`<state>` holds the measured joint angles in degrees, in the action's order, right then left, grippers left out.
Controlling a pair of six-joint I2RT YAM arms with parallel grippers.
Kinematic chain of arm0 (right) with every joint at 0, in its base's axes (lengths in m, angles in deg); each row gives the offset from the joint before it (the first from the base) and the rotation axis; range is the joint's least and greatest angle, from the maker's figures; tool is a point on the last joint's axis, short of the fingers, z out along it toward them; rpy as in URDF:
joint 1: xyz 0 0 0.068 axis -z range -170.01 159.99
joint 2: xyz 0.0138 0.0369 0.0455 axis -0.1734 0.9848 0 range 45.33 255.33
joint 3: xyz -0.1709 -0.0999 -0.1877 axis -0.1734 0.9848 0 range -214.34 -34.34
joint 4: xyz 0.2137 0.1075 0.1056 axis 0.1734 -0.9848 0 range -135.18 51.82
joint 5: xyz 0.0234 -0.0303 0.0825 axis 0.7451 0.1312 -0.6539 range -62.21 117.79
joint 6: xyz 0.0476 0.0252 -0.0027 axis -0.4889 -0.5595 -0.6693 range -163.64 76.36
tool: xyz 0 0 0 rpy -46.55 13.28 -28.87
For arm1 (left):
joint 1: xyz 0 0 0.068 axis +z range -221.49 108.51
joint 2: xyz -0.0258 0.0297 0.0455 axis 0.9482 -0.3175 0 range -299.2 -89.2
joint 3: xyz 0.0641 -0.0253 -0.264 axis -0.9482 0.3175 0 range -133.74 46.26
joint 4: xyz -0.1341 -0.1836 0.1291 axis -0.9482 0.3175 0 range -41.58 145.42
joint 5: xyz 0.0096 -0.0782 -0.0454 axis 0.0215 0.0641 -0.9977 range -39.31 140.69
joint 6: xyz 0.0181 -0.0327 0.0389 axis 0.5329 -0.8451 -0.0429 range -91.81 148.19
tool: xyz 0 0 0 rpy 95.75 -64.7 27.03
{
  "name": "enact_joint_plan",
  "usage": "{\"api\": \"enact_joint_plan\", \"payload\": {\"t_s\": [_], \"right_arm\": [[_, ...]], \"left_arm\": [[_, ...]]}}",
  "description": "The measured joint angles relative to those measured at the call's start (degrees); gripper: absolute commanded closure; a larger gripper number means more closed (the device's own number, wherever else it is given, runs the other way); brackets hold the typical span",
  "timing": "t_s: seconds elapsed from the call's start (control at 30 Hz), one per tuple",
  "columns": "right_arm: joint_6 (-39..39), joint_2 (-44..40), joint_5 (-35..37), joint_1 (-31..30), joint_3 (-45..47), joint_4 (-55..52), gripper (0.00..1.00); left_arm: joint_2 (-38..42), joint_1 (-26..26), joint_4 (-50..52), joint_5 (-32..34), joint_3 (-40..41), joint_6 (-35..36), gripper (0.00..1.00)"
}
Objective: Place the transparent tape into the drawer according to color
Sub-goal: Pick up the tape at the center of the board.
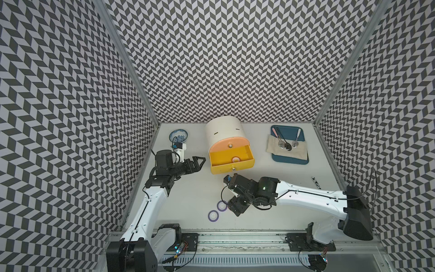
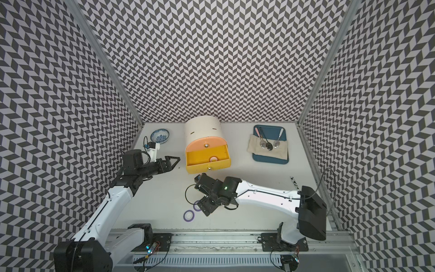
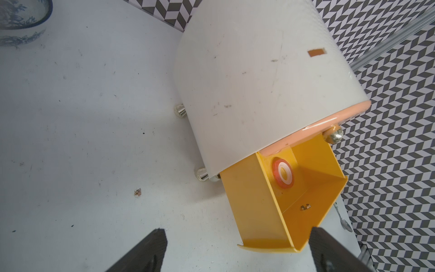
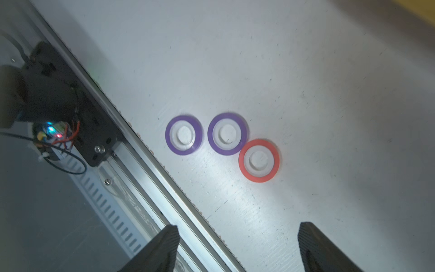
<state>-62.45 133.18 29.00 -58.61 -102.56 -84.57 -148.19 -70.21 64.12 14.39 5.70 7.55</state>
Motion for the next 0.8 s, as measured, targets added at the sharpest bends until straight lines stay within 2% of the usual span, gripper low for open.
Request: {"api": "enact_joint_plan", "payload": {"t_s": [0.3,0.8], "right_arm": [[5.14,6.97,1.16,-3.72,-0.02,0.17,0.24],[12.17,18.43,4.61,-4.35,-5.20,1.51,0.24]], "left_arm": [[0.07,0.00,0.00,0.00,0.00,0.00,0.00],[0.17,0.26,0.00,0.07,0.04,0.02,0.00]]}}
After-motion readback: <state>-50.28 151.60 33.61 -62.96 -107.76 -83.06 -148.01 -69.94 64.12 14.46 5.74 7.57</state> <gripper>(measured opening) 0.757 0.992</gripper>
